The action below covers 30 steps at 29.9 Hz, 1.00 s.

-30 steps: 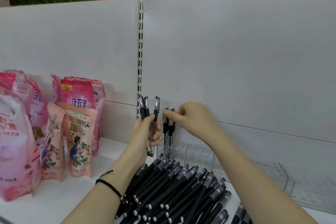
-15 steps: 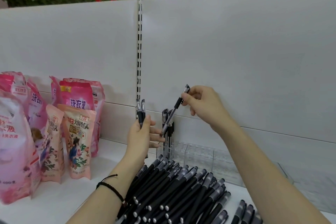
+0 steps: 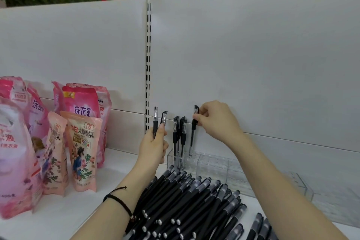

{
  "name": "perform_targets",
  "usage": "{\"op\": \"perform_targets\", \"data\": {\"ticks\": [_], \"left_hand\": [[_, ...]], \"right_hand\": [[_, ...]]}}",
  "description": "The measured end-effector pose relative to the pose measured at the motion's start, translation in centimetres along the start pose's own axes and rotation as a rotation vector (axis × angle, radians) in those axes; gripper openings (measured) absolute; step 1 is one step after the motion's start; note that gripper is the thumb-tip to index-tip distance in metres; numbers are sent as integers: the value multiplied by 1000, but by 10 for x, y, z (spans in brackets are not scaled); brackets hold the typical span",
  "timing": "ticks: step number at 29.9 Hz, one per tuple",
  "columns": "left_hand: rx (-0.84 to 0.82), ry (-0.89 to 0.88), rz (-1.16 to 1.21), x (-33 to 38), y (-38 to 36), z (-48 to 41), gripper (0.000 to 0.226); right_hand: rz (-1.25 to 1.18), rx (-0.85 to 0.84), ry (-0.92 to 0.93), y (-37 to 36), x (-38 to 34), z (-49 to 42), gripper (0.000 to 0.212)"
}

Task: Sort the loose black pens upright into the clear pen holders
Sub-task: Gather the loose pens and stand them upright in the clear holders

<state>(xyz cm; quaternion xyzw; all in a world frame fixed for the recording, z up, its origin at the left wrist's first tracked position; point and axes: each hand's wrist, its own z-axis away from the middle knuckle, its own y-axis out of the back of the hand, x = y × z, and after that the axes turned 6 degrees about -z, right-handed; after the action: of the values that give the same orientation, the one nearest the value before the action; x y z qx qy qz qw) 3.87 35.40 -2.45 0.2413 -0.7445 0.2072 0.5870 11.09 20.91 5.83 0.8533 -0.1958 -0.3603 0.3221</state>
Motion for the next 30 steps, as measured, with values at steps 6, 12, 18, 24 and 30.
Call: {"op": "perform_targets", "data": {"ticks": [6,12,18,24,30], "left_hand": [[-70,22,193,8,-1,1,14],[-352,-84,300,11,-4,11,13],[-398,-132,324,13,-7,14,20],[-138,-71,112,10,-3,10,45],[-45,27,80,4,-1,5,50]], "right_hand": [[226,-193,-54,-10,-4,10,40],[-151,-158,-19,9,-17,8,38],[-618,-230,-64,11,-22,13,11],[-770,47,-116,25,-14,2,7],[-405,90,7,23,-10,6,5]]}}
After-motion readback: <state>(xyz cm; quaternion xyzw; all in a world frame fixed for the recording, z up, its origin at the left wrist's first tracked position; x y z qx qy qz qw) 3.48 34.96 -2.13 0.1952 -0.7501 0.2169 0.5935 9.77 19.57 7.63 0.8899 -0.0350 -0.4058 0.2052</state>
